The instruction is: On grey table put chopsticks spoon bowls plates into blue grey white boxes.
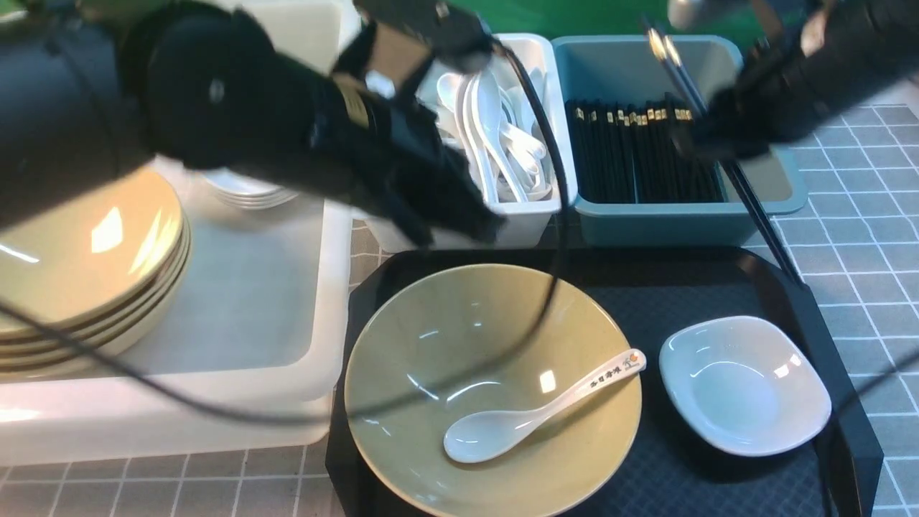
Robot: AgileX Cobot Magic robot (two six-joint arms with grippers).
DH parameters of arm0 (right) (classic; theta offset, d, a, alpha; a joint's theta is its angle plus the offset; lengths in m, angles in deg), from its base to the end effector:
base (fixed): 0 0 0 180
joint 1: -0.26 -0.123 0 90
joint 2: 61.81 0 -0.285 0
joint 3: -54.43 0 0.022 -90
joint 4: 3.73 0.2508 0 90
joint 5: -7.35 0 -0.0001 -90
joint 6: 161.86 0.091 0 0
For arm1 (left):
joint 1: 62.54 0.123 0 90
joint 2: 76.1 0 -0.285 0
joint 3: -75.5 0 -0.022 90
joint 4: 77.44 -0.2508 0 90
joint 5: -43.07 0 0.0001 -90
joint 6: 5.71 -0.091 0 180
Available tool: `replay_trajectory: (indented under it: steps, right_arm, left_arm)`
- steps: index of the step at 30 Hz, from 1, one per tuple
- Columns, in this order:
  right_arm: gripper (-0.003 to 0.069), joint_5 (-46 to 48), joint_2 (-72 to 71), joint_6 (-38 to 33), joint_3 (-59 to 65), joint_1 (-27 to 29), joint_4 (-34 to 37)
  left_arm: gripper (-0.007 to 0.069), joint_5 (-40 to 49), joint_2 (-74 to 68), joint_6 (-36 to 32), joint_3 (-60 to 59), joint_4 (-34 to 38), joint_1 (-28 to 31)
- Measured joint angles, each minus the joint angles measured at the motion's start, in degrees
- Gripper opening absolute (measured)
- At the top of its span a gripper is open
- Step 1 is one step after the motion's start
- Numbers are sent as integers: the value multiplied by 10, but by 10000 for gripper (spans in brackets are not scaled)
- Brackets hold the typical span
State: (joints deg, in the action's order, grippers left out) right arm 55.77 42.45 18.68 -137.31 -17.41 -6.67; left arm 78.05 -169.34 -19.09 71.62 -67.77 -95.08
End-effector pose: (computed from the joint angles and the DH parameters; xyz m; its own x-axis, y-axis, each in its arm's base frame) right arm 0.3622 0.1117 0.3395 -0.7323 -0.2591 -0.6297 -0.2984 0.9534 -0.0453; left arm 0.2779 -0.1877 0.3379 -0.5020 0.4321 -0.7492 0.6464 0.7630 0.0069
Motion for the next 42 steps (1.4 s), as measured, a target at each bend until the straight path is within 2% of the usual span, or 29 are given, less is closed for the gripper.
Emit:
replay_trajectory:
  steps: [12,17,22,24,27,29,30,33,34,39,42]
  right_arm:
    - [155,-105,219,118,-228,65,1]
    - [155,-126,315,133,-299,84,1]
    - [170,-106,372,131,-323,88,1]
    - [228,-84,384,131,-328,88,1]
    - [375,-23,385,130,-346,88,1]
    - [449,24,381,118,-364,88,1]
    - [461,42,379,111,-371,88,1]
    - [512,118,370,54,-403,85,2]
    - [522,172,362,8,-420,80,4]
    - [526,221,312,-82,-423,54,14]
    - [526,225,227,-119,-357,17,19]
  left_arm:
    - [-8,-124,-12,-102,18,5,16]
    - [-8,-137,-26,-120,18,6,16]
    - [-8,-137,-40,-122,18,6,16]
    - [-8,-136,-44,-123,18,6,16]
    - [-8,-125,-46,-124,18,6,17]
    - [-8,-114,-45,-124,18,6,17]
    - [-8,-107,-44,-123,18,6,17]
    - [-8,-83,-33,-118,18,6,17]
    - [-8,-70,-22,-115,18,6,17]
    - [-8,-16,37,-102,16,6,27]
    - [-8,34,116,-87,-25,6,53]
